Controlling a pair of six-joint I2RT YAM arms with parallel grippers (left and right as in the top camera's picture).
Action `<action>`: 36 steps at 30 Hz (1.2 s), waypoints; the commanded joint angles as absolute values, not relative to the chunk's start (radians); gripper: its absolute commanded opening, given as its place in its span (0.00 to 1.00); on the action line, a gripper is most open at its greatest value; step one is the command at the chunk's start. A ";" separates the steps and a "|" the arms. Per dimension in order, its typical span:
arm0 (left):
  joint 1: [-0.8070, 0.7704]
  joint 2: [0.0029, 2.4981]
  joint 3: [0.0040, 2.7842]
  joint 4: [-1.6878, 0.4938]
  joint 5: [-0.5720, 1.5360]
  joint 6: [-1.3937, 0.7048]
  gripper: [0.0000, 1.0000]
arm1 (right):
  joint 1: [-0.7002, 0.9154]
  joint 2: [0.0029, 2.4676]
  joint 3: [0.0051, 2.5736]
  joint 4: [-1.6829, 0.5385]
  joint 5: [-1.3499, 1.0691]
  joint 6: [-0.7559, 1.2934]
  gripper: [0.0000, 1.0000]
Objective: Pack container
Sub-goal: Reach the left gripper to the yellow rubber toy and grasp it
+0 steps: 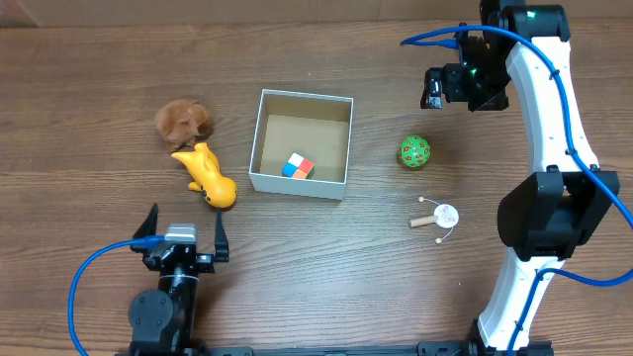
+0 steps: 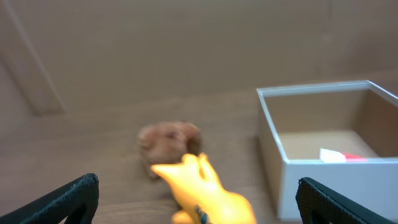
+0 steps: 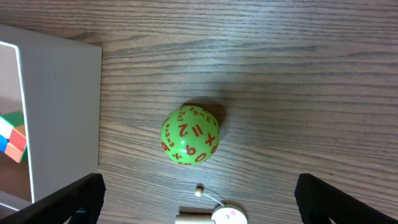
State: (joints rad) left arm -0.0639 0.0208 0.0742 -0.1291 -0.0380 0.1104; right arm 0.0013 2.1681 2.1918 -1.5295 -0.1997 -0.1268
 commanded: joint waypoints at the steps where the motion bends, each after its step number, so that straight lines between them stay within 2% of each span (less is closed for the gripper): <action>1: -0.062 0.053 0.234 -0.276 -0.019 0.019 1.00 | -0.002 2.127 2.218 -1.524 -0.203 -0.119 1.00; 6: -0.062 0.299 0.602 -0.529 -0.137 0.049 1.00 | -0.002 2.127 2.218 -1.524 -0.203 -0.119 1.00; 11: -0.062 0.744 1.146 -0.897 -0.195 0.088 1.00 | -0.002 2.127 2.218 -1.524 -0.203 -0.119 1.00; 15: -0.061 1.027 1.455 -1.098 -0.150 0.079 1.00 | -0.002 2.127 2.218 -1.524 -0.203 -0.119 1.00; 17: -0.061 1.192 1.600 -1.161 -0.028 0.044 1.00 | -0.002 2.127 2.218 -1.524 -0.203 -0.119 1.00; 22: -0.060 1.343 1.645 -1.188 0.038 0.036 1.00 | -0.002 2.127 2.218 -1.524 -0.203 -0.119 1.00; 26: -0.059 1.462 1.644 -1.206 0.003 -0.190 1.00 | -0.002 2.127 2.218 -1.524 -0.203 -0.119 1.00; 30: -0.059 1.613 1.644 -1.262 -0.122 -0.472 1.00 | -0.002 2.127 2.218 -1.524 -0.203 -0.119 1.00; 36: -0.055 1.815 1.644 -1.221 -0.140 -0.590 1.00 | -0.002 2.127 2.218 -1.524 -0.203 -0.119 1.00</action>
